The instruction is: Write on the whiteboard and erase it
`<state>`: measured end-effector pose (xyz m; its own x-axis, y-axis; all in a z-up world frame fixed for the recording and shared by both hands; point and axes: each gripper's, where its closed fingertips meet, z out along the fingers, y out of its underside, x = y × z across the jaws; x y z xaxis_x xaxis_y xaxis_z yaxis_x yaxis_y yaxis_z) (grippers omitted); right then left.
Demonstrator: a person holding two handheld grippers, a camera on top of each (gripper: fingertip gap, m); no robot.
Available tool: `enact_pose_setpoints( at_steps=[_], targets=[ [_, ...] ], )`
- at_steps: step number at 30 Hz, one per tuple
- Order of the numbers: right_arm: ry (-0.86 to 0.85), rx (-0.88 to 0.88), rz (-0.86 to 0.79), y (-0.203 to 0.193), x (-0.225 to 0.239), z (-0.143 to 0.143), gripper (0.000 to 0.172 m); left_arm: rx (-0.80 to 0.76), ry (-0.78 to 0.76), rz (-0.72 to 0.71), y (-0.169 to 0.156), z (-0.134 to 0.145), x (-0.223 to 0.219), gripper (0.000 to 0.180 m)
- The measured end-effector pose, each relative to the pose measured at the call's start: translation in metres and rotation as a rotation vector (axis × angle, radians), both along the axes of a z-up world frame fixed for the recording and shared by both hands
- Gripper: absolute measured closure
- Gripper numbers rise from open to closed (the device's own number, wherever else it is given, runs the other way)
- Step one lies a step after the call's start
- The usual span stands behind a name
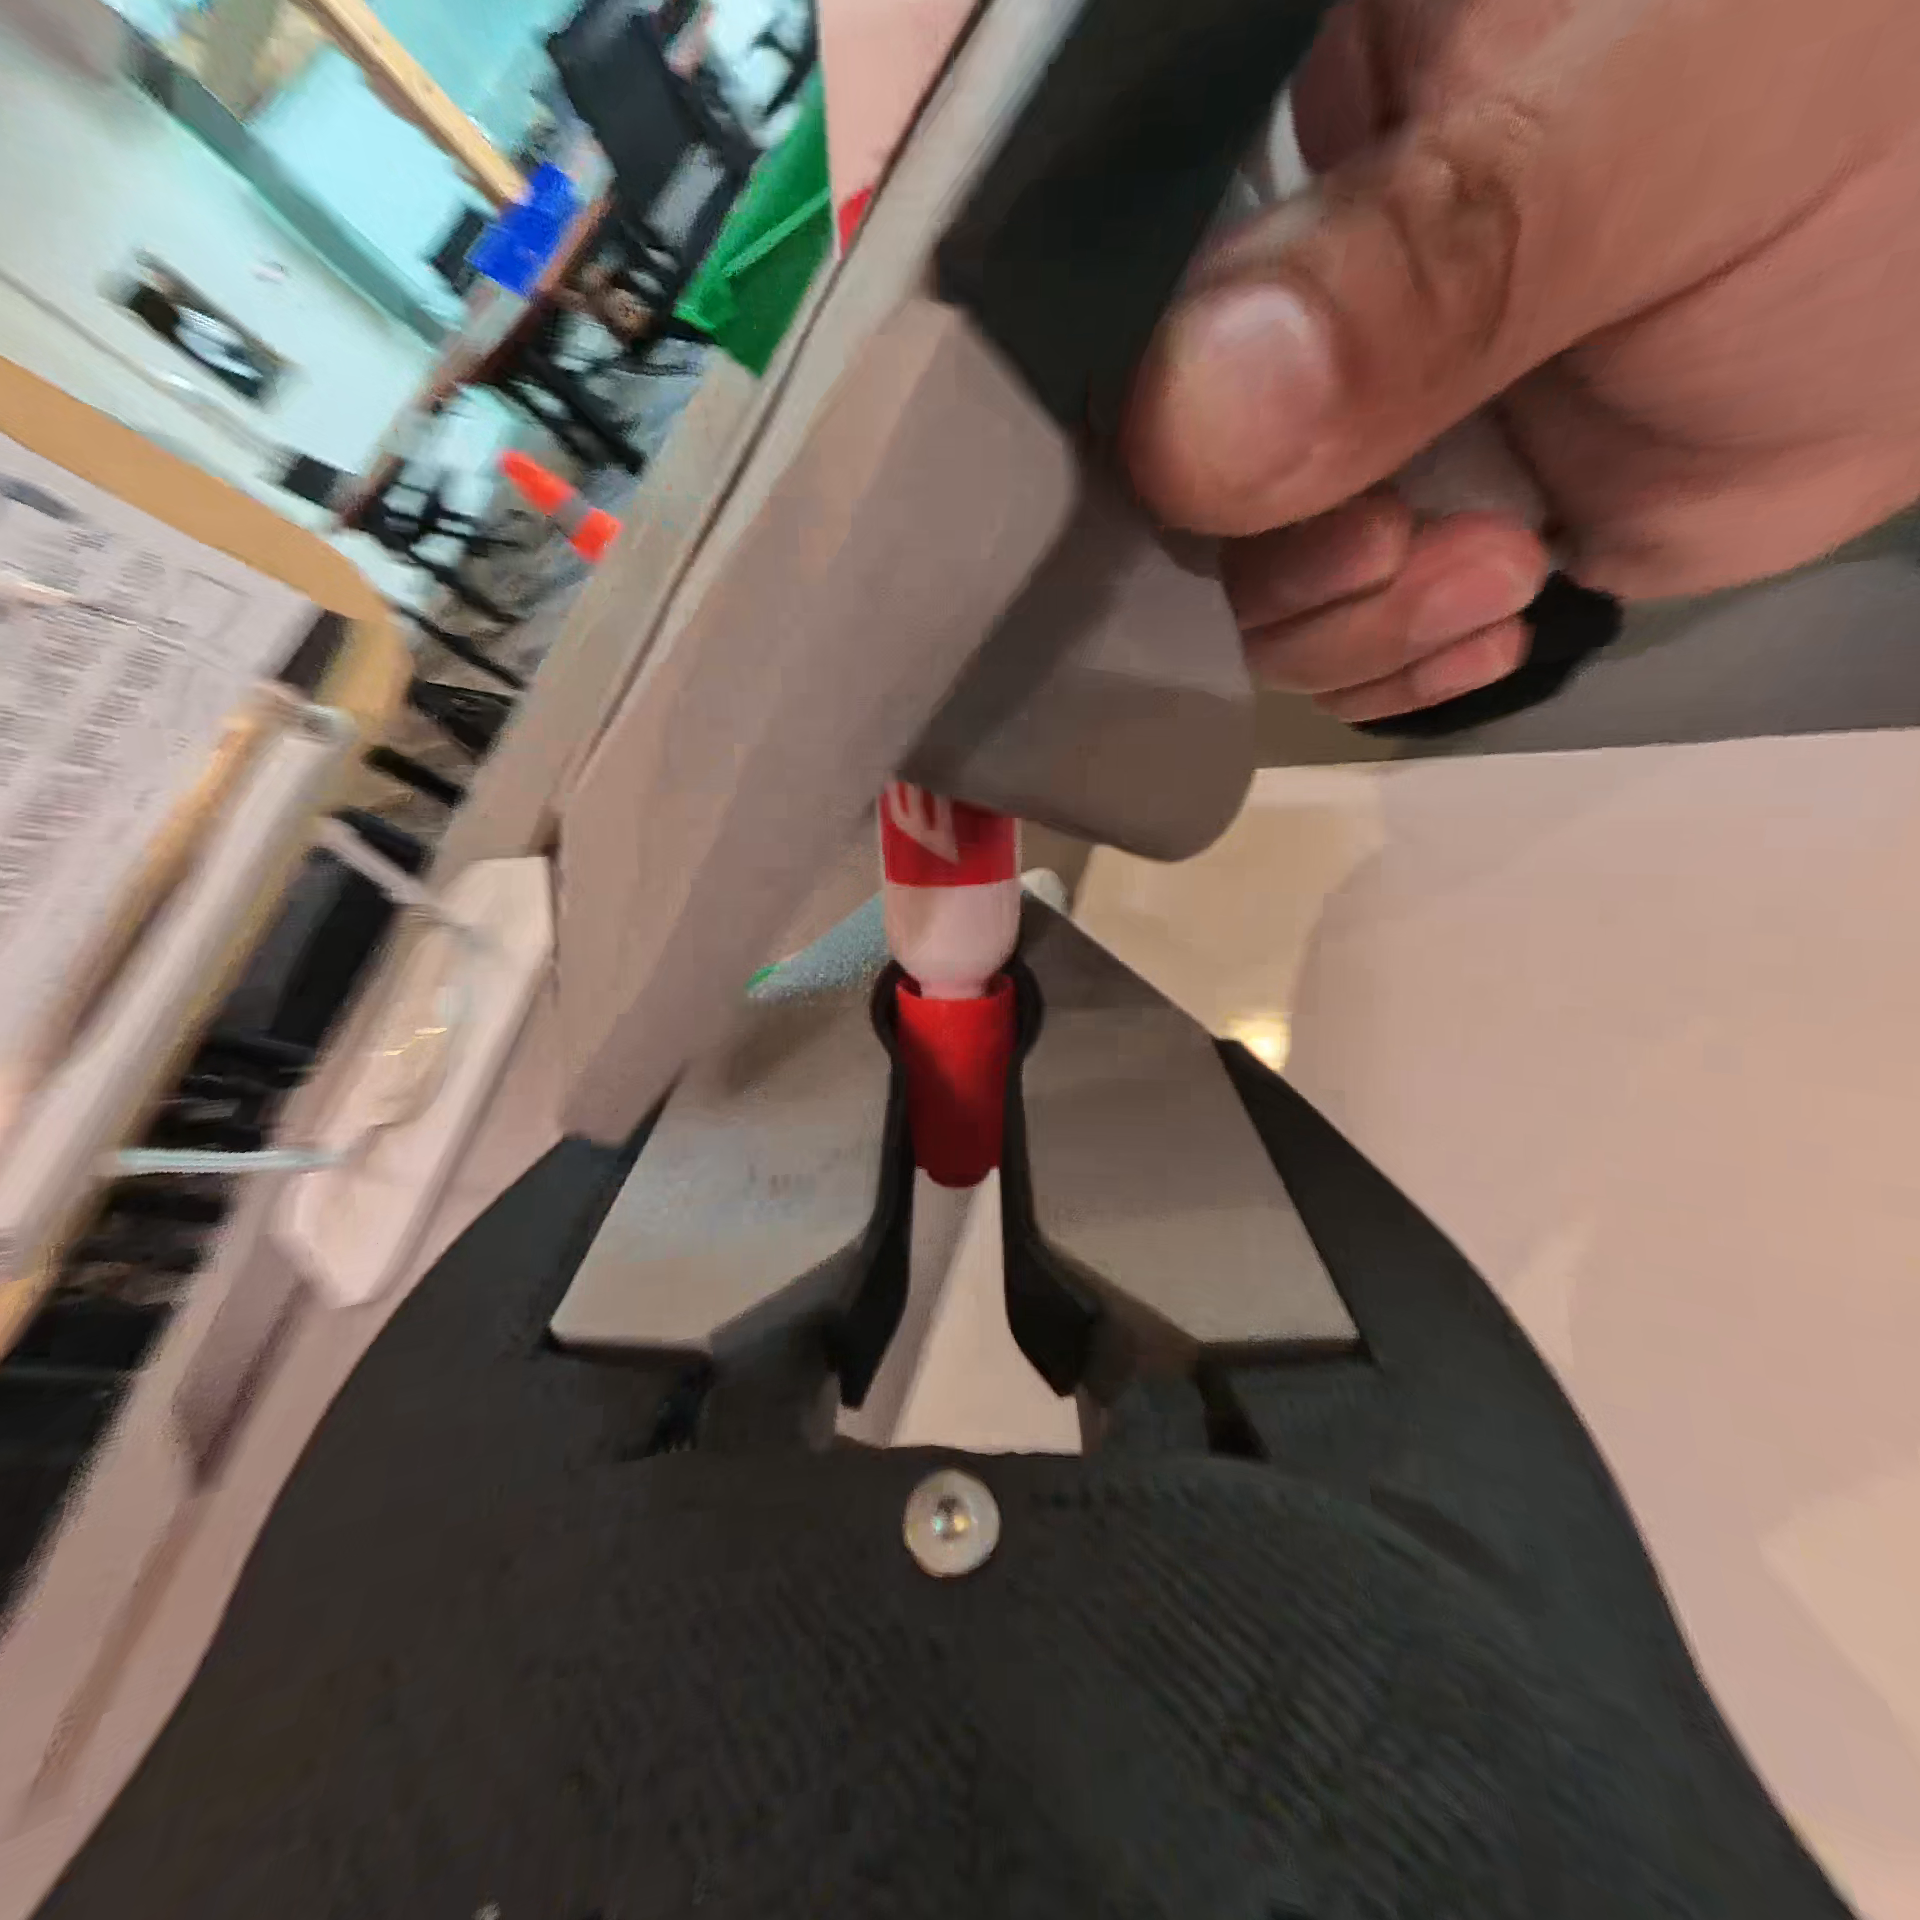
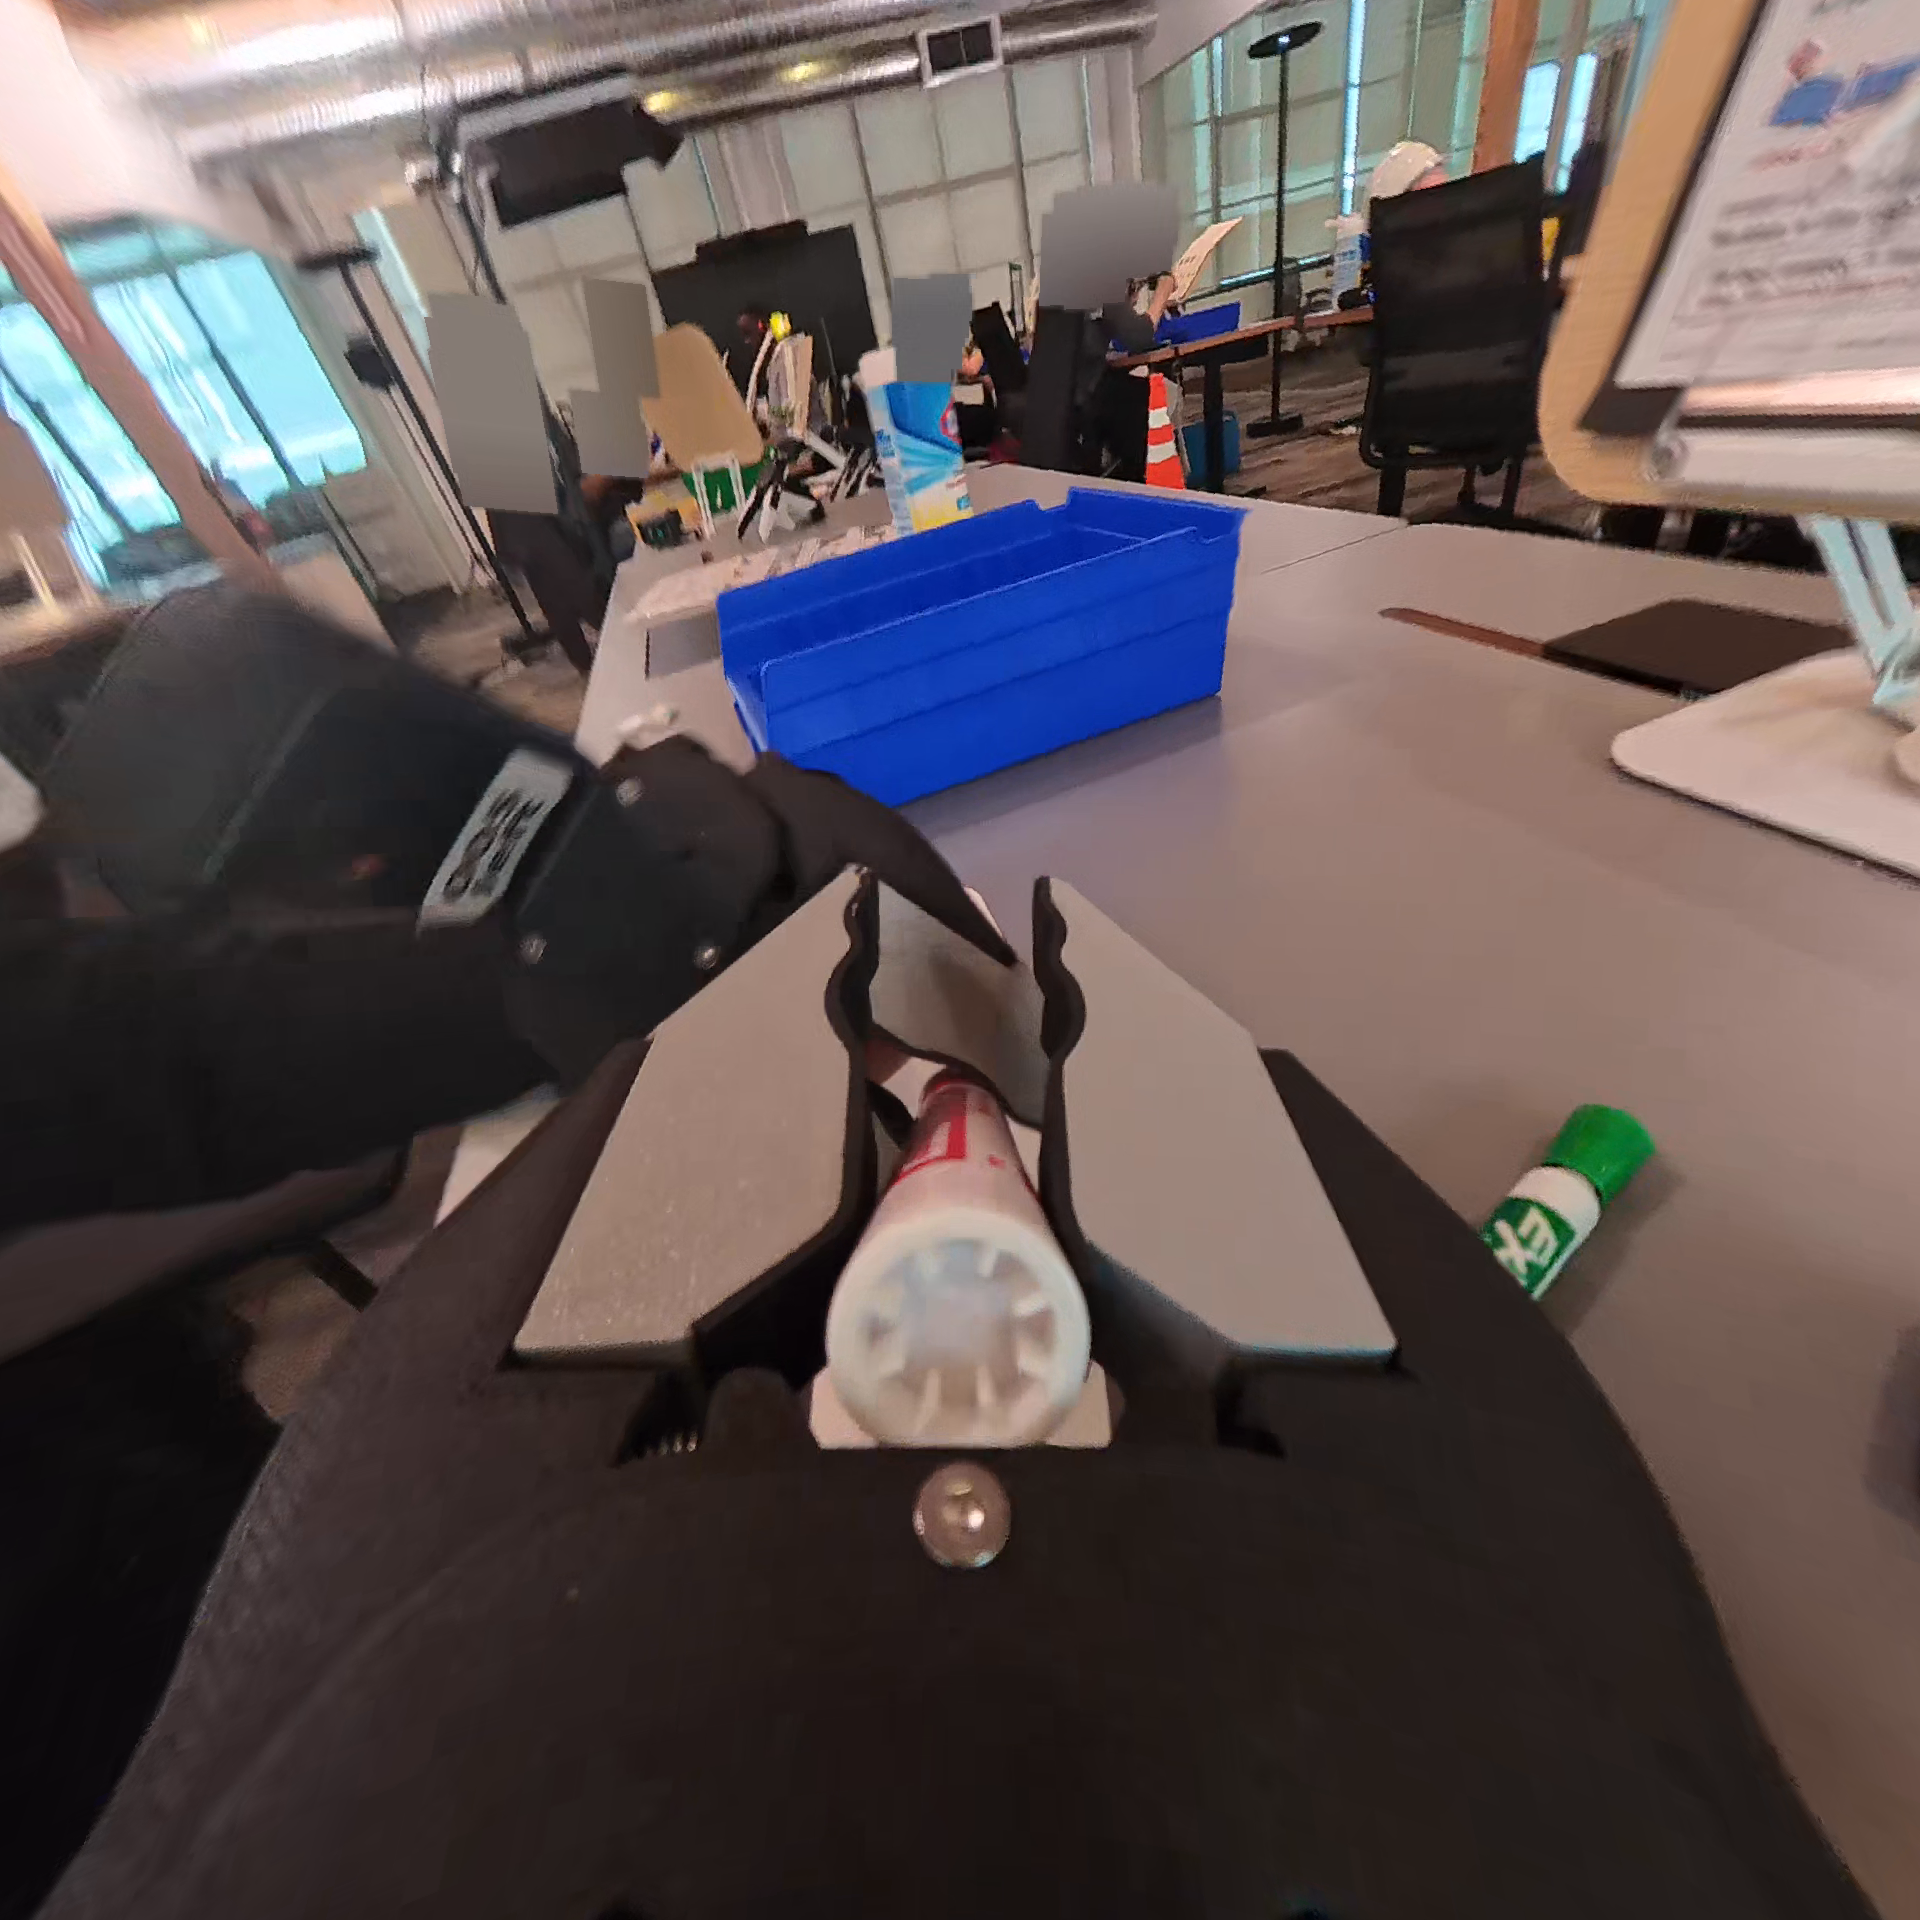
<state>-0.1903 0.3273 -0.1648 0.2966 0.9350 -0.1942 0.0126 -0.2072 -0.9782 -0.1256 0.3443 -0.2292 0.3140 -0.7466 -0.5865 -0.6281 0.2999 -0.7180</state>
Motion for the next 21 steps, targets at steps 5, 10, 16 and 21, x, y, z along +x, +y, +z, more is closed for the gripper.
enact_pose_setpoints(
  at_steps=[5,10,16,21],
  targets=[
    [-0.014,0.203,0.242,-0.056,-0.020,0.013,0.143,-0.633,-0.141,-0.475,-0.083,-0.007,0.010,0.172],
    [-0.030,0.036,0.087,-0.018,-0.015,0.000,0.143,-0.646,-0.232,-0.451,-0.064,0.001,0.000,0.172],
    [0.079,-0.208,-0.015,0.016,0.010,-0.009,0.143,0.088,0.042,0.076,0.014,0.000,-0.001,0.170],
    [0.024,-0.003,0.019,-0.004,0.001,0.005,0.143,-0.045,-0.032,-0.031,-0.002,0.000,0.005,0.171]
  ],
)
